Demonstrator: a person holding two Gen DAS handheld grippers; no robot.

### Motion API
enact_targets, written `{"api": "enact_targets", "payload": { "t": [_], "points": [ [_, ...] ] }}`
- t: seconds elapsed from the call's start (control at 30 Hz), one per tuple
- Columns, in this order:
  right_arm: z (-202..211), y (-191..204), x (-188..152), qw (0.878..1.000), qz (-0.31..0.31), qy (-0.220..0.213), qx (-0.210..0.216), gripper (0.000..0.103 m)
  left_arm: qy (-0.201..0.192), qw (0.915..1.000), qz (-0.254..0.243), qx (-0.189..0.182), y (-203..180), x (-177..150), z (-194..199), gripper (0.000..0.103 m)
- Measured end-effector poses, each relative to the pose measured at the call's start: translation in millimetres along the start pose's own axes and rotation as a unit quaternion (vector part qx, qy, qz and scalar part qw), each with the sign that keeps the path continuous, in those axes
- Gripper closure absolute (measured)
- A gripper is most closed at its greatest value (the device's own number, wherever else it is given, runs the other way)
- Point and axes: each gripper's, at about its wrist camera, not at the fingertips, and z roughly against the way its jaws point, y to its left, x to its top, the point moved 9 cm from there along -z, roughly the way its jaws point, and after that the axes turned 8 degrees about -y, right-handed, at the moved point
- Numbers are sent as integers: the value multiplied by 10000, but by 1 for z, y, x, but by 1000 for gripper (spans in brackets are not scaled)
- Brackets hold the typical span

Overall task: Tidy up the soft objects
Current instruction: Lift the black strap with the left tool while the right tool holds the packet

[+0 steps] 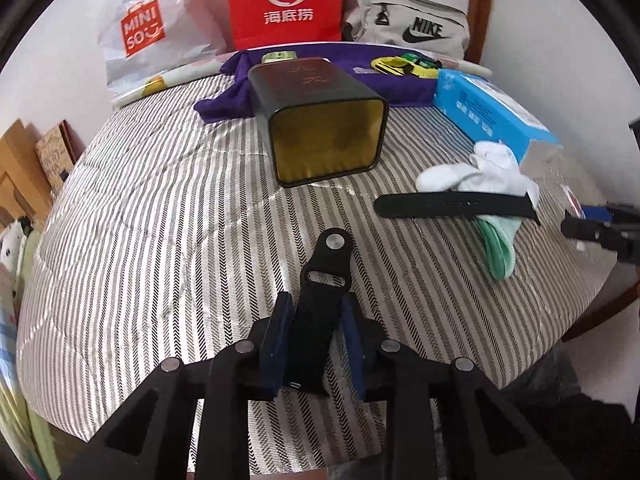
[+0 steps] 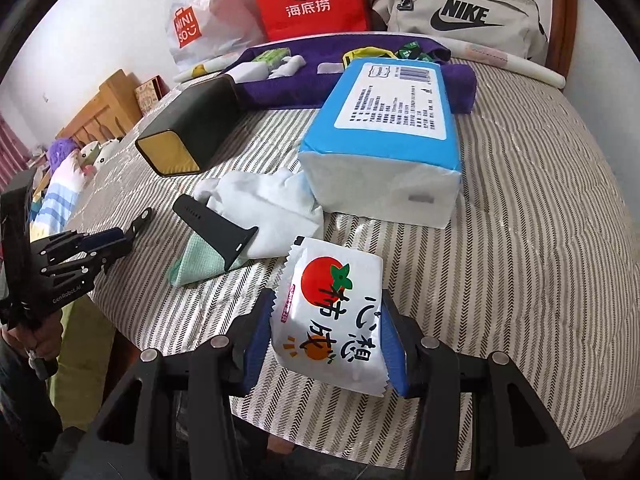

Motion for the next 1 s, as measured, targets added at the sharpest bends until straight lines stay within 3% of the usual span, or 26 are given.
{"api": "enact_targets", "payload": {
  "t": [0.23,0.4,0.47,0.5,0.77,0.87,0.9,0.93,1.0],
  "points": [
    [11,-1,6,9999,34,-113,14,53,80,9989,448,-149,2,5,6,82],
    [24,-2,18,9995,119,-284,24,53,-50,9993,309,-184,-8,17,20,83],
    [29,-2,24,9992,173,-353,24,53,-100,9993,311,-199,-10,23,24,97],
    [30,-2,26,9991,191,-373,24,53,-102,9991,319,-253,-12,25,25,99],
    [30,1,34,9987,270,-422,101,53,207,9993,264,-188,-9,17,11,98],
    [27,1,31,9989,266,-375,108,53,206,9983,349,-416,-7,9,15,91],
    [26,0,30,9990,260,-356,104,53,199,9983,291,-466,-8,6,17,83],
    [25,0,28,9991,251,-334,110,53,191,9987,208,-429,-8,4,19,78],
    [22,0,26,9992,229,-302,118,53,242,9992,65,-322,-7,-1,18,76]
  ]
}}
